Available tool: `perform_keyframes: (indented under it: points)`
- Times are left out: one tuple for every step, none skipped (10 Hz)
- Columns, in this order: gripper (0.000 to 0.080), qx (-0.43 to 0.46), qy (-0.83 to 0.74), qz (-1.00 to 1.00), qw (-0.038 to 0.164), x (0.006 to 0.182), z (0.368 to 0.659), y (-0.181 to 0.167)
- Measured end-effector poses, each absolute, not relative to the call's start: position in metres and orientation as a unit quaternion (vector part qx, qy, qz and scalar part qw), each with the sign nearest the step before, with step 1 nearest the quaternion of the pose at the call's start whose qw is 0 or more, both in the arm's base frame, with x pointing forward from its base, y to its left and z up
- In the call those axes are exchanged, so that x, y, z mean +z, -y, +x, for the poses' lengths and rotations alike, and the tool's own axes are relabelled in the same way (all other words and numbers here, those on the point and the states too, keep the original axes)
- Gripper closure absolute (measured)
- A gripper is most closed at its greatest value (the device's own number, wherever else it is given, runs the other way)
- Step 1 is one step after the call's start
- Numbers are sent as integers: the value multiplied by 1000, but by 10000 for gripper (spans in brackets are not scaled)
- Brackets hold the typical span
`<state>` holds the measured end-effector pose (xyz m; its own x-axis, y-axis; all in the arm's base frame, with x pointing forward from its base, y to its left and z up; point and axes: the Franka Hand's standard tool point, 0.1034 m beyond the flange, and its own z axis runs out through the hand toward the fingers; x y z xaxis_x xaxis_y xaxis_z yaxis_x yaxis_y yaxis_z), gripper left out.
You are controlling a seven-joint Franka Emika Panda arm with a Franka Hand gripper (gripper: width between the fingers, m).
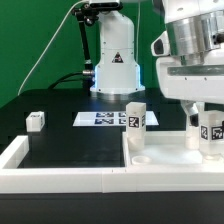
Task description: Assemble square table
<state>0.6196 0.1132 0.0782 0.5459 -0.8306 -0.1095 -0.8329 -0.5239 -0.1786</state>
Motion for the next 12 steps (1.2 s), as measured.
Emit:
perform_keyframes:
  points:
    - [153,1,-437,-893,105,78,619,-113]
    - [151,-4,-390,-915,104,77,618,-115]
    - [151,-8,-352,-931,102,77,618,-115]
    - [151,-13,-316,-944,96,77,618,-116]
    - [151,-19,-264,-960,88,77,617,-118]
    - [151,-23,-224,-971,81,77,617,-121]
    - [151,-25,-202,-976,78,77,616,-123]
    - [151,-30,-145,-986,71,77,616,-123]
    - [151,-34,-107,-991,67,77,616,-122]
    - [151,-36,-70,-995,64,77,616,-122]
    - [151,-38,-36,-997,62,76,615,-122]
    - [151,-40,2,-997,61,76,616,-120]
